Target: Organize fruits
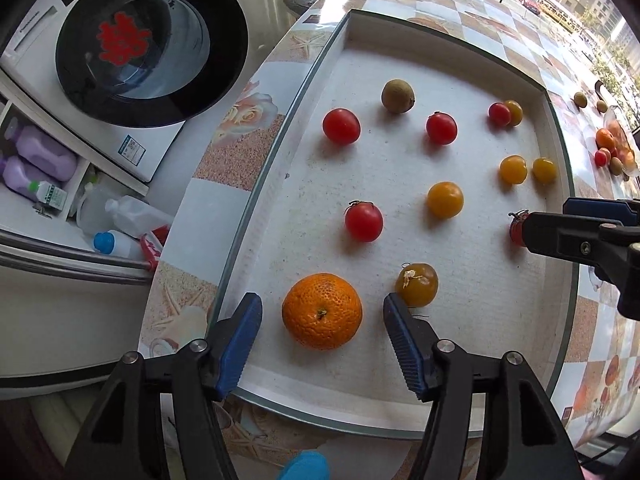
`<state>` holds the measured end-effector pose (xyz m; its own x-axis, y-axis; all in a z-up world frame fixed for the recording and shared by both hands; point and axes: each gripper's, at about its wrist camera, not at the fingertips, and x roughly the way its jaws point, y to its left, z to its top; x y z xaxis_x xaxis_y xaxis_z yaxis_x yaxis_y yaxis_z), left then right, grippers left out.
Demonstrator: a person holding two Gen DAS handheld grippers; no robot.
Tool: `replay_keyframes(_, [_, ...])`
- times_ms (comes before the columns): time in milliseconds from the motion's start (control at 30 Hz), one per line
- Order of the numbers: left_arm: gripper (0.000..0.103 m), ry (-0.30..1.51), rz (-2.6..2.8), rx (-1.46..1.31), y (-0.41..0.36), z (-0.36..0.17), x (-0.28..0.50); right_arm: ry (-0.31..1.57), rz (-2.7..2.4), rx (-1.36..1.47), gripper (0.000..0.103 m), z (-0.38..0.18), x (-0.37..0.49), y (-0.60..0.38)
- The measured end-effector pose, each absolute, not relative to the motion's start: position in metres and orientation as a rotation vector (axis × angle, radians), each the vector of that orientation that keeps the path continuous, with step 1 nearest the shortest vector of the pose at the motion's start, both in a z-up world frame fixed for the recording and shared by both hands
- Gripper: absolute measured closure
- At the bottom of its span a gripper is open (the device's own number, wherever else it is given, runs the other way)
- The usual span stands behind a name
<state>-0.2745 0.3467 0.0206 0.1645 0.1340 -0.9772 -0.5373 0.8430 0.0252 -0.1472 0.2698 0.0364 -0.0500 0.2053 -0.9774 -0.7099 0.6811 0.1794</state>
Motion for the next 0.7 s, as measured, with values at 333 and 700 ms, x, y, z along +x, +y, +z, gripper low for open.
replay_keyframes(333, [0.009, 1.358, 0.496, -0.330, 0.337, 0.035, -0.273, 1.478, 0.692, -0.381, 0.010, 0.064, -0.149, 0.252])
replay_keyframes(700, [0.009, 1.403, 0.425, -0.290, 0.335, 0.075, -0.270, 1.445, 0.656, -0.479, 0.000, 0.107, -0.162, 0.238])
